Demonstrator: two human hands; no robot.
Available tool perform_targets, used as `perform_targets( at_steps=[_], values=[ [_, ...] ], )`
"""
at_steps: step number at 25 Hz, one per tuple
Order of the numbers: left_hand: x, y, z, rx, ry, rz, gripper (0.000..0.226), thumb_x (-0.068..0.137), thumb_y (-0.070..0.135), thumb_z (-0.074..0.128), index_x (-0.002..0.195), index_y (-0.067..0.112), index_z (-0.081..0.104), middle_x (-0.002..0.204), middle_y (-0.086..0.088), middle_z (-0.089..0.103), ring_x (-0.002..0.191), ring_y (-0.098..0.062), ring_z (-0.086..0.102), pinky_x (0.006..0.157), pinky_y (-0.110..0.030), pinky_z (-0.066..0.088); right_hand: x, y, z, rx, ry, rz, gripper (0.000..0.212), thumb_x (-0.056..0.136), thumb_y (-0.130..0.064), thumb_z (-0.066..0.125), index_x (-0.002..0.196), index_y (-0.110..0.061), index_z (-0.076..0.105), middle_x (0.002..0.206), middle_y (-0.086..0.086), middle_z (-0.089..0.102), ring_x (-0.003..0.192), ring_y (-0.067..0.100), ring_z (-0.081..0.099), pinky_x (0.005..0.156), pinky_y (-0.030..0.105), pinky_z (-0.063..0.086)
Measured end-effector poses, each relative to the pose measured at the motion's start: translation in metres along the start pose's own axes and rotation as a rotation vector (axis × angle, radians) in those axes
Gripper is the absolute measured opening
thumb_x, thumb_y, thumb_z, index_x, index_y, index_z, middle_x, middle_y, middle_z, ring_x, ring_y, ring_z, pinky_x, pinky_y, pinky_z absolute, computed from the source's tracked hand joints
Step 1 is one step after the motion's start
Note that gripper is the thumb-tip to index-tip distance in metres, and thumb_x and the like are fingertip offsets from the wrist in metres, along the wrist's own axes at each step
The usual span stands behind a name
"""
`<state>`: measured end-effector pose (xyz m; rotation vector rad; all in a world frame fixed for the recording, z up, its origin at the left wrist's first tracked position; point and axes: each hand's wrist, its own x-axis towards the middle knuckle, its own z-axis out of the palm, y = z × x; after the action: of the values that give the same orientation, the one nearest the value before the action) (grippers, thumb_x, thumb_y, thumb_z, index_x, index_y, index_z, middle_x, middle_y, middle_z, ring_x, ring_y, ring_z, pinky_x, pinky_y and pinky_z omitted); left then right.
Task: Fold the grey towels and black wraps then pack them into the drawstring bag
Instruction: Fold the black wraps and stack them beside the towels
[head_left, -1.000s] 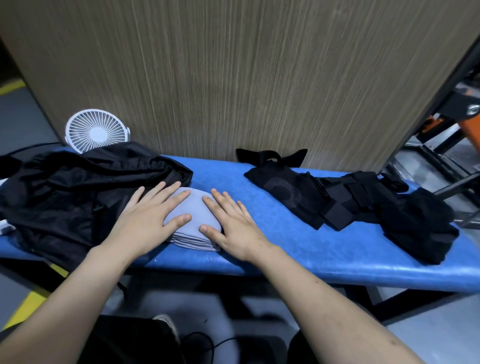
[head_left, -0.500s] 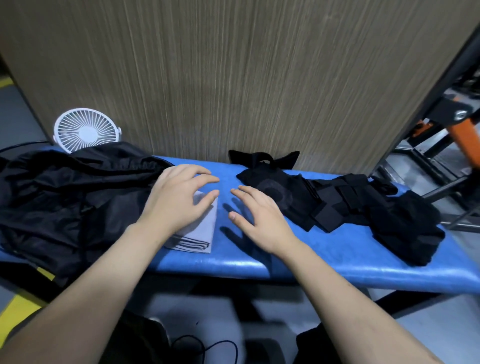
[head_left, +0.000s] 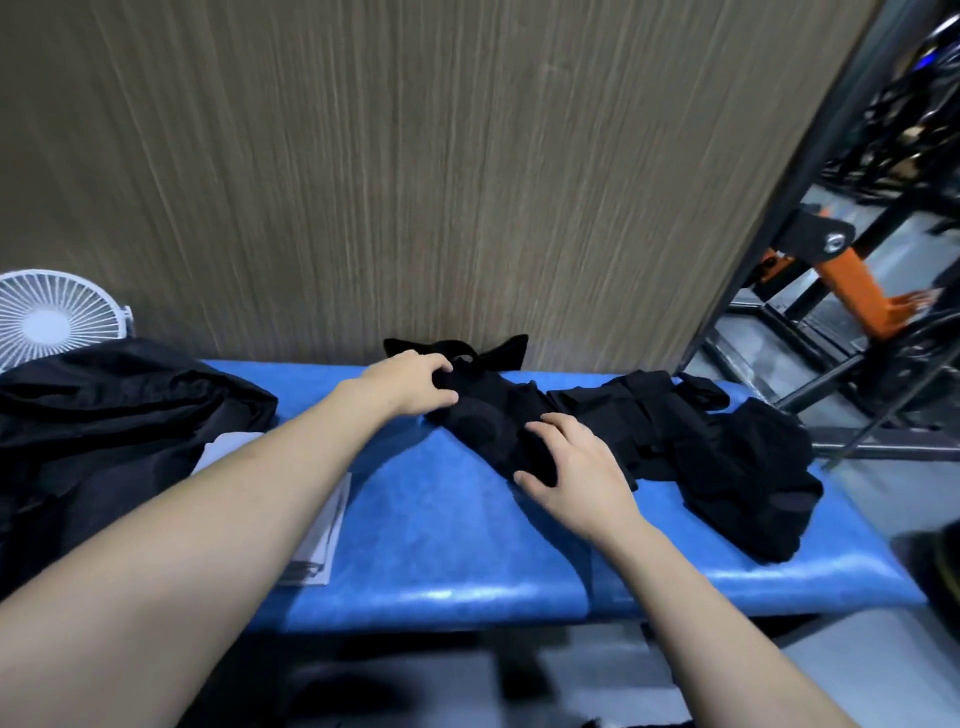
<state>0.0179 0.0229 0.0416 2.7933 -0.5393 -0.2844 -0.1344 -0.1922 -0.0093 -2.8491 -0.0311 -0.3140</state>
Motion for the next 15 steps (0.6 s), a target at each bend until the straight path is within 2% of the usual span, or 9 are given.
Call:
perform_targets(
  at_steps=[4, 7, 9, 12, 14, 15],
  values=[
    [0.023, 0.000, 0.016, 0.040, -0.035, -0.092, 0.061, 0.088, 0.056, 0.058, 0.144, 0.037, 0.043, 0.140, -0.012, 0.048, 0.129, -0.032, 0.047, 0.107, -0.039, 0.040, 0.003, -0.004, 0.010, -0.078, -0.019, 0.020, 0.077, 0.085, -0.056, 0.062, 0.151, -0.026, 0.037, 0.160, 0.002, 0.027, 0.150, 0.018, 0.020, 0.123, 0.042, 0.015],
    [0.029, 0.002, 0.018, -0.064, 0.011, -0.108, 0.060, 0.084, 0.059, 0.064, 0.137, 0.036, 0.049, 0.134, -0.011, 0.051, 0.122, -0.030, 0.053, 0.104, -0.036, 0.042, 0.008, -0.005, 0.011, -0.088, -0.011, 0.054, 0.078, 0.087, -0.059, 0.059, 0.153, -0.028, 0.032, 0.164, 0.006, 0.019, 0.152, 0.020, 0.015, 0.121, 0.041, 0.016],
    [0.030, 0.004, 0.017, -0.167, 0.062, -0.081, 0.056, 0.082, 0.057, 0.068, 0.130, 0.030, 0.057, 0.129, -0.007, 0.059, 0.116, -0.025, 0.058, 0.093, -0.029, 0.043, 0.010, -0.007, 0.011, -0.090, -0.024, 0.078, 0.075, 0.088, -0.057, 0.058, 0.152, -0.029, 0.032, 0.164, 0.007, 0.018, 0.150, 0.021, 0.018, 0.117, 0.040, 0.021],
    [0.022, 0.010, 0.012, -0.408, 0.096, -0.070, 0.048, 0.083, 0.055, 0.070, 0.121, 0.025, 0.063, 0.120, 0.004, 0.062, 0.111, -0.017, 0.058, 0.091, -0.028, 0.043, 0.011, -0.012, 0.012, -0.077, -0.034, 0.101, 0.069, 0.089, -0.052, 0.060, 0.149, -0.028, 0.036, 0.160, 0.008, 0.026, 0.142, 0.026, 0.031, 0.110, 0.040, 0.028],
    [0.016, 0.016, 0.009, -0.620, 0.106, -0.080, 0.033, 0.086, 0.043, 0.071, 0.110, 0.020, 0.067, 0.108, 0.004, 0.065, 0.095, -0.013, 0.058, 0.079, -0.025, 0.045, 0.013, -0.013, 0.014, -0.062, -0.023, 0.108, 0.060, 0.089, -0.046, 0.061, 0.143, -0.026, 0.044, 0.151, 0.007, 0.037, 0.131, 0.027, 0.041, 0.105, 0.039, 0.033],
    [0.013, 0.018, 0.008, -0.692, 0.128, -0.091, 0.023, 0.088, 0.031, 0.072, 0.105, 0.017, 0.069, 0.102, 0.002, 0.065, 0.090, -0.013, 0.057, 0.072, -0.021, 0.043, 0.013, -0.013, 0.015, -0.057, -0.005, 0.105, 0.053, 0.089, -0.042, 0.062, 0.137, -0.025, 0.050, 0.144, 0.006, 0.044, 0.125, 0.027, 0.045, 0.101, 0.038, 0.036]
  ],
)
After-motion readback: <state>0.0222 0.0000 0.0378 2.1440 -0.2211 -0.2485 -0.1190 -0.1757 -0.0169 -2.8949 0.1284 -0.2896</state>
